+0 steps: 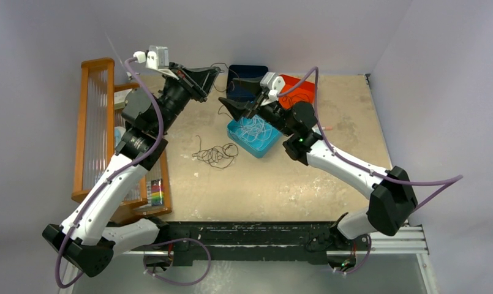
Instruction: Untangle the cables
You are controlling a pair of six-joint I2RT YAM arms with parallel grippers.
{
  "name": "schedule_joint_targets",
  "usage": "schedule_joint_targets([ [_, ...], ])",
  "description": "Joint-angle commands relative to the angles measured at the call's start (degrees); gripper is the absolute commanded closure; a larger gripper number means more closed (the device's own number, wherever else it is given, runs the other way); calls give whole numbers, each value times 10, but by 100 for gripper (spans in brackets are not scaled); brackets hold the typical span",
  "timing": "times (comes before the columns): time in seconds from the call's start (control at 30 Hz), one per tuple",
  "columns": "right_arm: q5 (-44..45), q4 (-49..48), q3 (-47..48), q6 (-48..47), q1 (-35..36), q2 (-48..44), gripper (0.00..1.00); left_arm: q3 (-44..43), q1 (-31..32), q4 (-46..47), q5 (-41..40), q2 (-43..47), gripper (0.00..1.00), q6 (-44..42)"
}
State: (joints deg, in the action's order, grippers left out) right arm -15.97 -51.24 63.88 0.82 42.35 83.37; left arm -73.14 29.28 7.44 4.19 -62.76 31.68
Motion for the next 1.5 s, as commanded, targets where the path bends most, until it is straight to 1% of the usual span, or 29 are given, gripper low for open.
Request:
schedule_joint_targets([
  [0.0, 4, -45, 32, -9, -2, -2, 30, 6, 0, 55, 19, 14, 100, 23],
  [0.33, 8, -43, 39, -5, -1, 4, 47, 23, 0, 71, 29, 16, 100, 39],
  [0.63, 15, -48, 35, -2, -2, 0, 77, 36, 0, 73, 29, 24, 100, 42],
  [0.73, 17, -44, 34, -2, -2, -4, 93, 44, 0, 66, 22, 27, 100, 41],
  [0.8, 22, -34, 36, -2, -2, -6, 100, 47, 0, 58, 11, 29, 100, 39],
  [0.87, 36, -19, 38, -3, -2, -10, 100, 48, 0, 49, 2, 30, 94, 35],
  [0.93, 35, 6, 44, 1, -5, -15, 100, 50, 0, 40, -4, 30, 82, 29],
  [0.97, 28, 19, 49, 6, -8, -17, 100, 49, 0, 34, -7, 29, 78, 26],
  [1.1, 37, 104, 78, 22, -22, -23, 100, 50, 0, 12, -10, 26, 66, 16],
  [1.23, 64, 186, 104, 34, -49, -22, 100, 54, 0, -11, -11, 21, 59, 7],
  [1.37, 45, 238, 117, 62, -118, -15, 100, 64, 0, -34, -20, 15, 53, 1],
  [1.47, 43, 284, 144, 49, -149, 4, 100, 77, 1, -47, -36, 13, 51, -2],
])
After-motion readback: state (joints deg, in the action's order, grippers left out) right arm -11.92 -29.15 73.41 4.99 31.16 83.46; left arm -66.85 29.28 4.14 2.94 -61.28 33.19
